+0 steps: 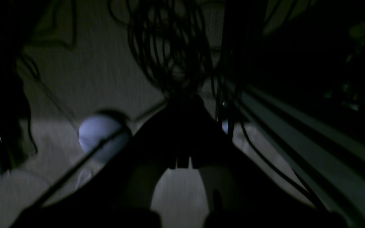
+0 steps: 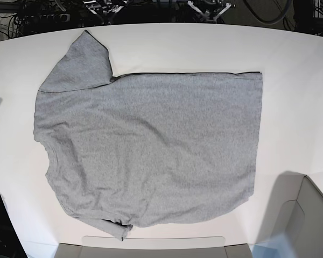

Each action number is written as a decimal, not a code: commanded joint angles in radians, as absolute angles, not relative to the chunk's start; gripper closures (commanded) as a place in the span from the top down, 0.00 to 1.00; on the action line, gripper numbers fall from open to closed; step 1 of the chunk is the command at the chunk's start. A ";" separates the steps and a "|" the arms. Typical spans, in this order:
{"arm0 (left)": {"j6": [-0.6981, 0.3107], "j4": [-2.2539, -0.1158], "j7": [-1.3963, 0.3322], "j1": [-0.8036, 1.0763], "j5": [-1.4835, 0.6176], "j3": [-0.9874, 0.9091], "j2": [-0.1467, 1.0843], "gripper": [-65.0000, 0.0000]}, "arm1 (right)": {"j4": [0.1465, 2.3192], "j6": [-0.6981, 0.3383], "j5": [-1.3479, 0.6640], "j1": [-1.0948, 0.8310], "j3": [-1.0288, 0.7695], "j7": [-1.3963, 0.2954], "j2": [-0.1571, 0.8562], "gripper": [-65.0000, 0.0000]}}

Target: Fold the T-shirt properly

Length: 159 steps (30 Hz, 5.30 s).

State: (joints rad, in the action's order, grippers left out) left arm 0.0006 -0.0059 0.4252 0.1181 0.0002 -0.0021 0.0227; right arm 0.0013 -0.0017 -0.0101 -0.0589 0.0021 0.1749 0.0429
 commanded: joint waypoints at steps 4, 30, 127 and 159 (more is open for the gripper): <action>0.002 -0.004 0.650 0.199 0.001 -0.005 0.025 0.00 | 0.000 -0.007 -0.015 -0.154 -0.002 0.390 0.077 0.00; 0.002 -0.266 1.342 0.564 0.002 -0.005 0.053 0.01 | 0.182 -0.008 -0.170 -0.552 -0.002 1.155 0.153 0.01; 0.008 -1.928 -0.045 0.822 -0.774 -0.025 0.189 0.36 | 1.558 -0.008 -1.179 -0.794 0.041 0.197 0.469 0.41; -0.001 -1.616 -0.509 0.458 -0.898 -0.236 0.189 0.36 | 1.560 -0.008 -1.178 -0.794 0.044 0.196 0.470 0.41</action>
State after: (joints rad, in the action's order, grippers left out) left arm -0.0067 -1.6131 -0.4831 0.4519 -0.8982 -0.2398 0.1894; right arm 1.5635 -0.0486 -1.1748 -0.7761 0.0395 0.2474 0.4618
